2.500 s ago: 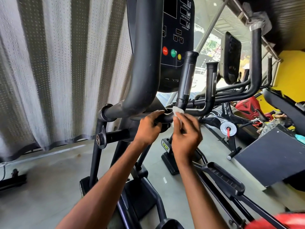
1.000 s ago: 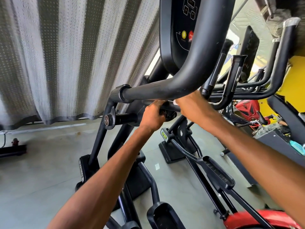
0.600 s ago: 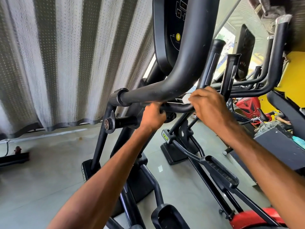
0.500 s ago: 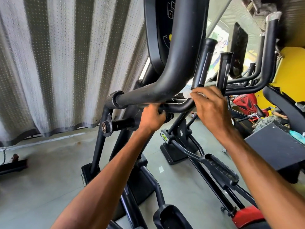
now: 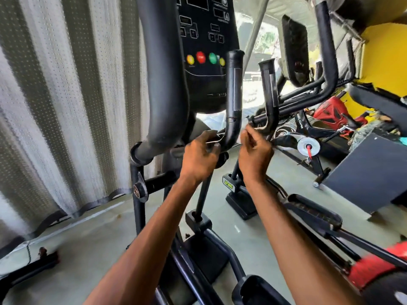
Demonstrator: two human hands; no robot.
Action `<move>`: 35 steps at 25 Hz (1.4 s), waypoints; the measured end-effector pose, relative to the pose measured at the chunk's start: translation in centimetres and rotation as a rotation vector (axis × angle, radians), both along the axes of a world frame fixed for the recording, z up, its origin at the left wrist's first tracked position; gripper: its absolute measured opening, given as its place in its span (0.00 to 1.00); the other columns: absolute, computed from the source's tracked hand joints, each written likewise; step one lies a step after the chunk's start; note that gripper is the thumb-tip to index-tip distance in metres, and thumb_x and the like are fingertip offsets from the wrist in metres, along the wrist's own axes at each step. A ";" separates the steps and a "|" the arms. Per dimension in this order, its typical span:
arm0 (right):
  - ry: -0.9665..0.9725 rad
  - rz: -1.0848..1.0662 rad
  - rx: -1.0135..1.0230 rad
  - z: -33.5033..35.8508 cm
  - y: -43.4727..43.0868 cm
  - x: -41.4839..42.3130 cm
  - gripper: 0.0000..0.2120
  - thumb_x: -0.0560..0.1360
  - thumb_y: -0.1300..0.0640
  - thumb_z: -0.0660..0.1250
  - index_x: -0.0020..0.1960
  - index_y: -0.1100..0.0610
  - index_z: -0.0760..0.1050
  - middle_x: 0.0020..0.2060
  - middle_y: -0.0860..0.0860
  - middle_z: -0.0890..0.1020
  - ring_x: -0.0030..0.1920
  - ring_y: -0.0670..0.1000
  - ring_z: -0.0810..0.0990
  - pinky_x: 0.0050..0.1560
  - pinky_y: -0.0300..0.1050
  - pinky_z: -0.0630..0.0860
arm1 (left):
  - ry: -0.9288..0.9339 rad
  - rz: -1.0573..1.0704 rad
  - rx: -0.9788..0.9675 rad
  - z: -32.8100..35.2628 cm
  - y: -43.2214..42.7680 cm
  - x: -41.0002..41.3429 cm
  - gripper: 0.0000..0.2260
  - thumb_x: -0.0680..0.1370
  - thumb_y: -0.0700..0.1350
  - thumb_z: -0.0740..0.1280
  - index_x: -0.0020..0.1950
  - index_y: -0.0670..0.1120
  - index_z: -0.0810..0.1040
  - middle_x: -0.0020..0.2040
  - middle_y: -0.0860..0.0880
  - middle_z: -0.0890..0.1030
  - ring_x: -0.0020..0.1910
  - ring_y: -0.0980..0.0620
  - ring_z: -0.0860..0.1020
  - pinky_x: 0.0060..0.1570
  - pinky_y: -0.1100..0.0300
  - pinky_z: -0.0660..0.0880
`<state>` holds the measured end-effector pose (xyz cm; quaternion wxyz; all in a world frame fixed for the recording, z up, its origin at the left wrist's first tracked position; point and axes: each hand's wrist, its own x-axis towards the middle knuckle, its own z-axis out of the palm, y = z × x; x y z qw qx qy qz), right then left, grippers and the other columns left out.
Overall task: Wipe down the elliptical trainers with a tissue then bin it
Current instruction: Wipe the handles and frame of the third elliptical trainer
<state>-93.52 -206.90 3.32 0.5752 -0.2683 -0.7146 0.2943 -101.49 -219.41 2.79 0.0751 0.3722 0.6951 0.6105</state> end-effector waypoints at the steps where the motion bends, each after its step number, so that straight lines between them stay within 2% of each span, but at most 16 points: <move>1: -0.032 0.062 -0.091 0.1 0.9 -0.2 0.09 0.79 0.63 0.68 0.57 0.63 0.84 0.46 0.52 0.85 0.47 0.43 0.80 0.53 0.40 0.78 | 0.006 -0.004 0.011 0.5 0.2 0.4 0.17 0.81 0.43 0.68 0.70 0.50 0.78 0.64 0.51 0.84 0.60 0.53 0.82 0.65 0.52 0.78; 4: -0.157 0.321 -0.310 0.2 2.5 -0.4 0.11 0.79 0.65 0.68 0.59 0.63 0.83 0.48 0.49 0.84 0.47 0.43 0.80 0.55 0.45 0.77 | 0.016 0.023 0.055 1.7 0.6 0.6 0.17 0.81 0.45 0.67 0.70 0.48 0.78 0.61 0.51 0.84 0.60 0.55 0.82 0.64 0.54 0.78; 7: -0.149 0.441 -0.244 -1.0 3.4 -0.5 0.09 0.78 0.57 0.69 0.55 0.55 0.85 0.44 0.41 0.84 0.45 0.41 0.80 0.52 0.49 0.77 | 0.109 0.068 0.069 2.7 1.1 0.9 0.13 0.81 0.41 0.68 0.65 0.47 0.81 0.53 0.58 0.84 0.52 0.64 0.82 0.55 0.66 0.77; 9: -0.201 0.540 -0.208 -1.9 4.0 -1.0 0.08 0.76 0.50 0.68 0.50 0.51 0.83 0.39 0.39 0.83 0.43 0.41 0.79 0.48 0.52 0.76 | 0.145 0.122 0.054 3.3 1.6 1.3 0.11 0.82 0.43 0.68 0.64 0.47 0.81 0.53 0.58 0.84 0.52 0.64 0.82 0.54 0.66 0.78; 11: -0.146 0.704 -0.311 -2.5 4.7 -1.2 0.05 0.76 0.57 0.70 0.49 0.51 0.84 0.39 0.40 0.84 0.43 0.40 0.80 0.49 0.47 0.78 | 0.166 0.175 0.023 4.1 2.2 2.1 0.11 0.82 0.45 0.69 0.63 0.46 0.81 0.54 0.57 0.84 0.52 0.64 0.82 0.54 0.65 0.79; 12: -0.091 0.755 -0.335 -2.7 4.9 -1.3 0.07 0.77 0.63 0.69 0.53 0.55 0.84 0.40 0.41 0.85 0.44 0.39 0.81 0.50 0.40 0.78 | 0.186 0.208 0.001 4.4 2.4 2.4 0.11 0.82 0.47 0.70 0.63 0.45 0.81 0.53 0.57 0.84 0.51 0.64 0.82 0.54 0.65 0.79; 14: -0.055 0.805 -0.284 -3.9 5.3 -1.9 0.09 0.78 0.66 0.68 0.56 0.61 0.83 0.44 0.44 0.85 0.46 0.38 0.82 0.50 0.34 0.77 | 0.234 0.303 -0.067 5.0 3.0 3.3 0.13 0.80 0.51 0.72 0.63 0.47 0.80 0.53 0.58 0.84 0.50 0.66 0.82 0.50 0.66 0.80; 16: -0.088 0.824 -0.222 -5.3 5.9 -3.0 0.09 0.77 0.66 0.69 0.56 0.61 0.83 0.46 0.47 0.85 0.47 0.40 0.83 0.49 0.35 0.78 | 0.268 0.402 -0.132 5.3 3.8 4.2 0.14 0.79 0.53 0.74 0.62 0.51 0.79 0.52 0.60 0.84 0.48 0.68 0.82 0.46 0.63 0.82; 17: -0.081 0.838 -0.232 -5.9 6.1 -3.6 0.09 0.76 0.66 0.70 0.55 0.61 0.84 0.47 0.49 0.85 0.48 0.43 0.83 0.50 0.37 0.80 | 0.269 0.443 -0.157 5.3 4.2 4.7 0.14 0.78 0.54 0.74 0.61 0.53 0.78 0.52 0.61 0.84 0.48 0.67 0.83 0.45 0.58 0.83; 19: 0.017 0.905 -0.282 -6.7 6.2 -4.5 0.09 0.75 0.69 0.70 0.54 0.62 0.84 0.49 0.51 0.85 0.50 0.46 0.84 0.52 0.39 0.80 | 0.236 0.495 -0.170 5.2 4.6 5.2 0.15 0.78 0.56 0.74 0.61 0.55 0.78 0.51 0.60 0.85 0.50 0.62 0.84 0.45 0.47 0.85; 21: 0.076 0.917 -0.244 -7.6 6.0 -5.4 0.10 0.75 0.71 0.69 0.54 0.62 0.84 0.49 0.52 0.86 0.51 0.49 0.84 0.52 0.42 0.81 | 0.193 0.526 -0.154 5.2 4.6 5.6 0.18 0.76 0.59 0.73 0.63 0.55 0.79 0.54 0.57 0.85 0.52 0.56 0.85 0.47 0.42 0.84; 23: 0.075 0.884 -0.203 -8.5 6.0 -6.5 0.10 0.75 0.69 0.70 0.53 0.62 0.85 0.48 0.52 0.86 0.49 0.49 0.85 0.52 0.48 0.82 | 0.194 0.566 -0.170 5.2 4.7 5.8 0.16 0.75 0.59 0.72 0.61 0.57 0.80 0.55 0.55 0.86 0.54 0.52 0.86 0.50 0.40 0.84; 26: 0.062 0.881 -0.249 -9.4 5.7 -7.6 0.11 0.74 0.71 0.70 0.53 0.61 0.85 0.48 0.51 0.86 0.49 0.49 0.85 0.52 0.48 0.82 | 0.257 0.639 -0.239 5.2 5.2 6.2 0.18 0.76 0.55 0.72 0.64 0.53 0.80 0.54 0.56 0.86 0.52 0.56 0.85 0.51 0.44 0.84; 29: 0.056 0.855 -0.223 -10.0 4.9 -8.3 0.12 0.74 0.71 0.70 0.53 0.60 0.86 0.48 0.51 0.86 0.49 0.50 0.85 0.52 0.50 0.82 | 0.304 0.692 -0.275 4.8 5.5 6.5 0.16 0.78 0.51 0.73 0.65 0.54 0.80 0.53 0.59 0.86 0.51 0.59 0.85 0.51 0.45 0.84; 31: 0.083 0.896 -0.329 -9.9 5.1 -7.8 0.12 0.74 0.70 0.71 0.54 0.59 0.86 0.49 0.51 0.86 0.49 0.48 0.84 0.52 0.49 0.82 | 0.316 0.710 -0.284 4.5 5.7 6.7 0.15 0.79 0.48 0.72 0.65 0.56 0.79 0.54 0.61 0.86 0.54 0.58 0.85 0.54 0.41 0.83; 35: 0.315 1.057 -0.541 -8.3 4.4 -4.2 0.10 0.77 0.67 0.71 0.57 0.62 0.84 0.52 0.50 0.85 0.53 0.46 0.84 0.56 0.44 0.81 | 0.295 0.716 -0.260 4.6 5.9 6.8 0.15 0.76 0.51 0.71 0.63 0.58 0.79 0.54 0.57 0.86 0.55 0.51 0.85 0.53 0.37 0.83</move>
